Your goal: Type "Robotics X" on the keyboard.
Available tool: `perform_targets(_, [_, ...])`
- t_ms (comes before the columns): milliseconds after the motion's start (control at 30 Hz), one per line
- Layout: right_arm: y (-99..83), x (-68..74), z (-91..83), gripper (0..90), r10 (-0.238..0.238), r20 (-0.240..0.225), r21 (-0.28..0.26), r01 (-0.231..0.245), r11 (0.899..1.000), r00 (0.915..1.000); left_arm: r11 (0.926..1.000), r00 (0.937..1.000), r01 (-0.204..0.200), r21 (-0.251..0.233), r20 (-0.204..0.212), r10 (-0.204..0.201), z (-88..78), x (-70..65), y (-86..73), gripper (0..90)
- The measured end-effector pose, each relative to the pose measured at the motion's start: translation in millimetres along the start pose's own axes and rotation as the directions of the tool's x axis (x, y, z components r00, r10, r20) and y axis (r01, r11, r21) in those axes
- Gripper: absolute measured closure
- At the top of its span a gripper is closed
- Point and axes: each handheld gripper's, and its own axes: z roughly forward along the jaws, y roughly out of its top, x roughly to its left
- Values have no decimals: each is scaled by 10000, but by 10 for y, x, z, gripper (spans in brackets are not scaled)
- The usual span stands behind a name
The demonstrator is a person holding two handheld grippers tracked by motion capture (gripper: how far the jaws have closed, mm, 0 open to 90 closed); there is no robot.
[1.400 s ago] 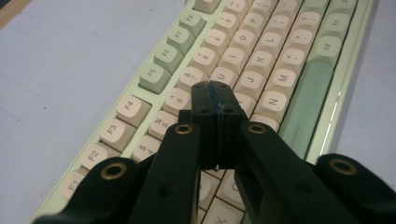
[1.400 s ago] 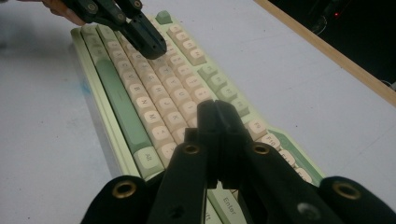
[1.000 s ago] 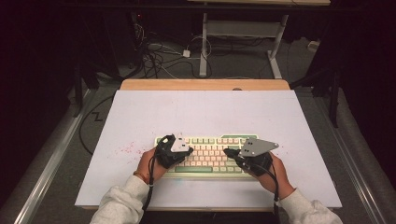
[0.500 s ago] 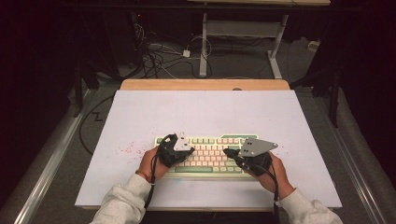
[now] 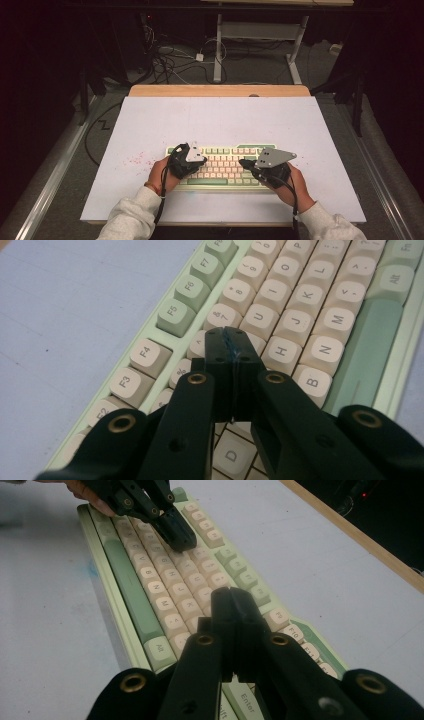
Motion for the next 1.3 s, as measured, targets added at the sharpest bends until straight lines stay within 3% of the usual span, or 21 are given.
perform_targets(633, [-1,-13,-19,900,40,56,-77,-39,10000,10000,9944,9992,48,-1052,-398,-90,-290,36,-33,870])
perform_targets(1067, [-3,-20,-35,900,82,60,-138,-81,9999,9999,9876,9966,-125,-1566,-820,-4,-461,14,-121,869])
perform_targets(1300, [-9,-38,-50,900,120,99,-158,-118,9998,9999,9872,9948,-121,-1593,-1015,-42,-574,5,-223,869])
